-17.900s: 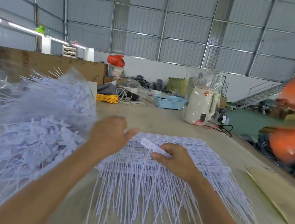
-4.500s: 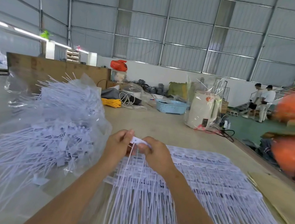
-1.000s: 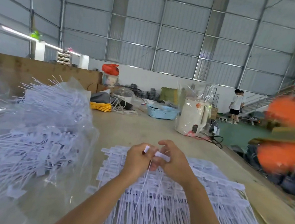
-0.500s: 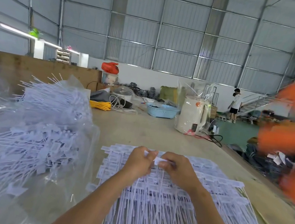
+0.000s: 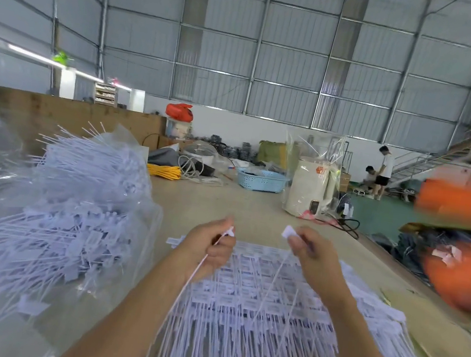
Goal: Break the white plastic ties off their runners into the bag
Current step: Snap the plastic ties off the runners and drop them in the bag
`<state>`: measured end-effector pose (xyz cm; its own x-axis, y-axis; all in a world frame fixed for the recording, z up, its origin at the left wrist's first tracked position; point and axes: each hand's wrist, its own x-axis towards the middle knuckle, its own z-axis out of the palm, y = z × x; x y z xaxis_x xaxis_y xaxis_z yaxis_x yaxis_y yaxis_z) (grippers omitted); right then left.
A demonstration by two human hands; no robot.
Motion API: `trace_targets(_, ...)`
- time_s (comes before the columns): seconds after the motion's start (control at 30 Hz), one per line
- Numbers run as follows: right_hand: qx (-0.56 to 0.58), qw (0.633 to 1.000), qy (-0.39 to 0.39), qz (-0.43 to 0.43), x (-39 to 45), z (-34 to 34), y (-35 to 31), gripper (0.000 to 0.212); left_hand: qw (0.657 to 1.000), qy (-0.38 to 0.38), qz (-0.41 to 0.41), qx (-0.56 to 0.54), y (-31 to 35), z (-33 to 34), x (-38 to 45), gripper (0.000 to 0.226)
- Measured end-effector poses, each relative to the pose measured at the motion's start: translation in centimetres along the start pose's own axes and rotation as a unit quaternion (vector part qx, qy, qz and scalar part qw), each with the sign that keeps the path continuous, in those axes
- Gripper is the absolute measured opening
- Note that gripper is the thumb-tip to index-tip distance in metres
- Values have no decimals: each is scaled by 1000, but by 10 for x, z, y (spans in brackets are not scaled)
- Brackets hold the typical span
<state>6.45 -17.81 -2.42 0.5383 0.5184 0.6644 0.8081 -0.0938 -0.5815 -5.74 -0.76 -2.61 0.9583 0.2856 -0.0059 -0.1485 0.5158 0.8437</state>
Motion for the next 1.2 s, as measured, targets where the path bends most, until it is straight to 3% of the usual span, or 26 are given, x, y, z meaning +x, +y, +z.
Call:
trace_targets(0.1,34,998,-10,-56,4,0,-32,22,987,103,90,80,-22,2,12,23)
trace_targets(0.17,16,994,-25,-107,6,4,-47,21,976,128,100,143,-36,3,15,25)
trace_targets(0.23,-25,990,-34,-133,8,12,-51,22,978,131,91,137,-38,5,15,38)
trace_targets(0.33,-43,990,-106,-82,6,33,-41,23,982,112,88,122,-37,10,15,65)
trace_targets(0.43,-52,981,-180,-40,4,49,-31,44,980,85,109,144,-40,13,15,81)
trace_targets(0.5,-62,984,-161,-42,4,53,-28,49,974,87,143,154,-42,14,14,69)
trace_targets(0.57,-51,991,-111,-48,4,54,-27,46,953,128,198,190,-43,11,13,42)
trace_targets(0.63,-68,993,-89,-43,2,53,-23,40,937,155,231,212,-42,6,13,29)
trace_targets(0.73,-106,983,-147,20,0,49,-16,22,936,161,241,201,-41,6,13,28)
trace_targets(0.8,-87,982,-165,35,-3,48,-13,27,938,150,232,209,-41,7,11,30)
trace_targets(0.9,-63,990,-126,25,-5,49,-10,26,946,121,200,223,-41,8,10,33)
trace_targets(1.03,-66,993,-97,15,-6,55,-9,20,944,156,175,232,-38,10,9,32)
trace_targets(1.2,-8,998,-54,26,-7,56,-10,21,945,124,221,209,-37,17,4,26)
